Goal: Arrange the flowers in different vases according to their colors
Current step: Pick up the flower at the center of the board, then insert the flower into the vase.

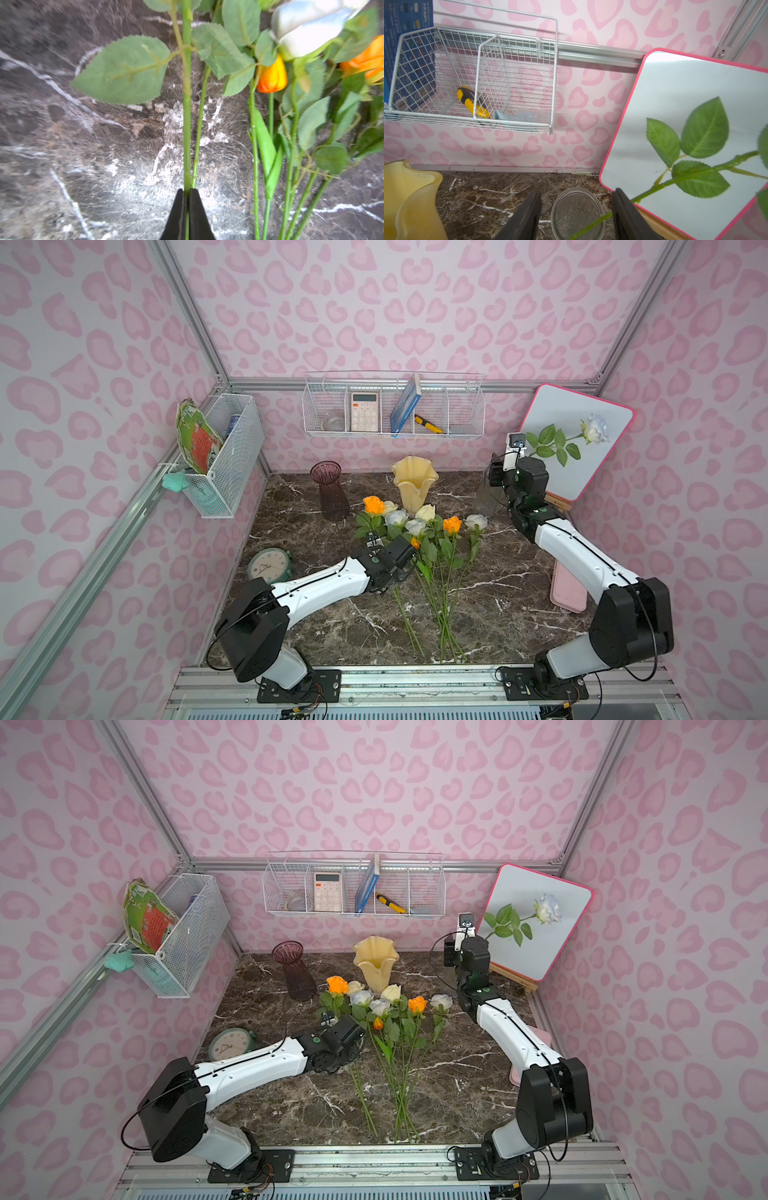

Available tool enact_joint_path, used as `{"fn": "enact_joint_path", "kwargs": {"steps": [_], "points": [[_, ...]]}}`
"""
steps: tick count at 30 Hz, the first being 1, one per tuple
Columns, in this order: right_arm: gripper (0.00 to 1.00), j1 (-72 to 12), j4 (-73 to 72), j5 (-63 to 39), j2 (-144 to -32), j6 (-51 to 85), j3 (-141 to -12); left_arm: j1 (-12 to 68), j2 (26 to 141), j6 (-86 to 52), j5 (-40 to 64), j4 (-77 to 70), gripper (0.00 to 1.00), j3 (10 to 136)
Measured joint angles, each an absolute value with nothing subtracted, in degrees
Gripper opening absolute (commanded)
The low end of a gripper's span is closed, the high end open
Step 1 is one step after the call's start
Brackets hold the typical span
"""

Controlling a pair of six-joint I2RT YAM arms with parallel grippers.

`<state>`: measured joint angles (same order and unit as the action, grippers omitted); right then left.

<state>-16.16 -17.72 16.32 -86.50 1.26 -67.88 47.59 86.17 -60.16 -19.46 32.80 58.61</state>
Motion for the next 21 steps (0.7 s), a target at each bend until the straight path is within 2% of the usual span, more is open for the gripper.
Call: {"fn": "enact_joint_path", "kwargs": {"steps": [11, 17, 21], "points": [[0.59, -16.4, -16.4, 15.8, -85.7, 1.9, -68.8, 54.4, 73.0, -48.6, -33.9, 41.9, 0.00, 64.8], [0.59, -17.1, -15.3, 14.6, -85.0, 2.8, -69.5, 55.5, 70.1, -35.2, -40.7, 42.1, 0.00, 72.5], [0.59, -18.1, -14.3, 14.3, -84.4, 2.8, -69.5, 55.6, 69.6, -21.1, -43.1, 34.7, 0.00, 73.5]]}}
